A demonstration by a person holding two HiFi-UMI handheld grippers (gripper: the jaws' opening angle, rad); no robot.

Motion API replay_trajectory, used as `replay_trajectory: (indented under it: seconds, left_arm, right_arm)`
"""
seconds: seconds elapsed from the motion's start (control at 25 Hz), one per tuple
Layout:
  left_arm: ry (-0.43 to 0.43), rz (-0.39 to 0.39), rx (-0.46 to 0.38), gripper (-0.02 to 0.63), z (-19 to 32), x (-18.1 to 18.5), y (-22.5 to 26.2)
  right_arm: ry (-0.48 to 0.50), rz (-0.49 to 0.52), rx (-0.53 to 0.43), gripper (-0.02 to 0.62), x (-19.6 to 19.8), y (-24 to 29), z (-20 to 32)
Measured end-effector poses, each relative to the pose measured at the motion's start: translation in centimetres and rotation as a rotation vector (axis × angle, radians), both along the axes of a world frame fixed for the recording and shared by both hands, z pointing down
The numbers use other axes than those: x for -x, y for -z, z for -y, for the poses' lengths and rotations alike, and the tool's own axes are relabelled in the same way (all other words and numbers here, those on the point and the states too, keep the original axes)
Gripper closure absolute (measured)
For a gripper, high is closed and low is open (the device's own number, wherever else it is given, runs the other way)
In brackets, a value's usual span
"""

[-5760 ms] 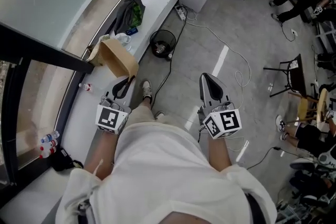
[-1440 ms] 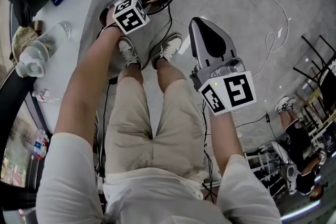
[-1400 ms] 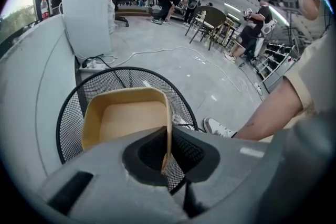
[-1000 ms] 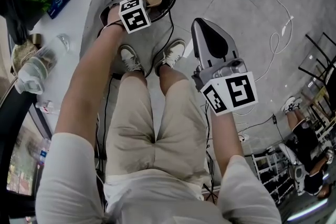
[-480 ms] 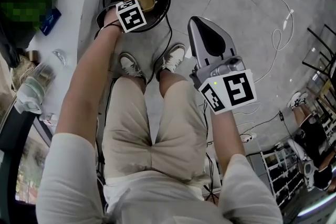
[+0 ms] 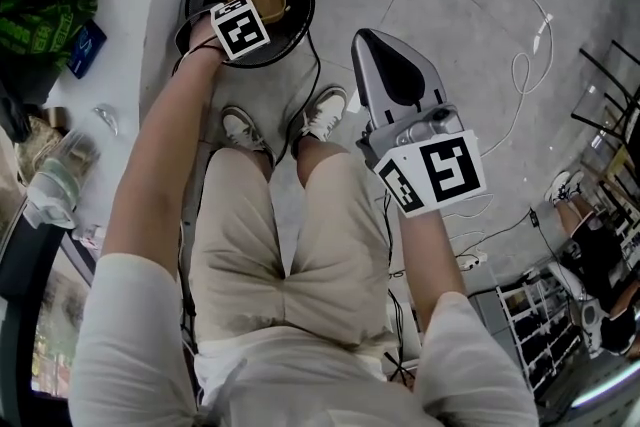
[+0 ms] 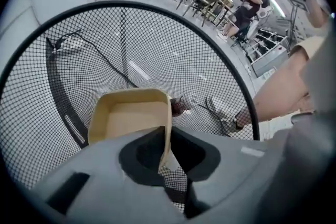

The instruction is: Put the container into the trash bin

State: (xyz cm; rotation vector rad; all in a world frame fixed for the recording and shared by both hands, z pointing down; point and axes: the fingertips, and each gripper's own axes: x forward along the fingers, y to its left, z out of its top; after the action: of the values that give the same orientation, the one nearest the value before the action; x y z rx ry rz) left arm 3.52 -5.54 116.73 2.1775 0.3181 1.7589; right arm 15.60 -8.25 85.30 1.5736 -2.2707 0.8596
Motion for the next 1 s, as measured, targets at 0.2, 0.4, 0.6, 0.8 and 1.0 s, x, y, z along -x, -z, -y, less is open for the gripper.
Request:
replay_trajectory:
  seconds: [0.2,0.4,0.6,0.8,1.0]
  left_arm:
    - [0.067,-0.025,-0.032,0.472,0.9,-0.4,0.8]
    - [0.159,-0.044,-0.088,0.483,1.8,0.3,3.2]
    - [0.266,-0.085,-0.184,0.569,3.2,0.5,8.3]
    - [0.378,-0.127,-0.145,0.577,2.3,0.2,14.5]
    - [0.442,-0.199,-0.132,0.589,2.1,0.0,22.9]
  right_arm:
    - [0.022,-0.004,-0.006,0.594,0.7,0.6,0.0]
    - [0.017,0.010,0.006,0.594,1.0,2.3,-0.8]
    - [0.027,0.015,0.014,0.594,1.4,5.7,-1.4]
    - [0.065,0.003,-0.007,0.594,1.7,10.6,-1.0]
    - [0.110,-0.010,-0.047,0.594,2.7,17.5,-0.3]
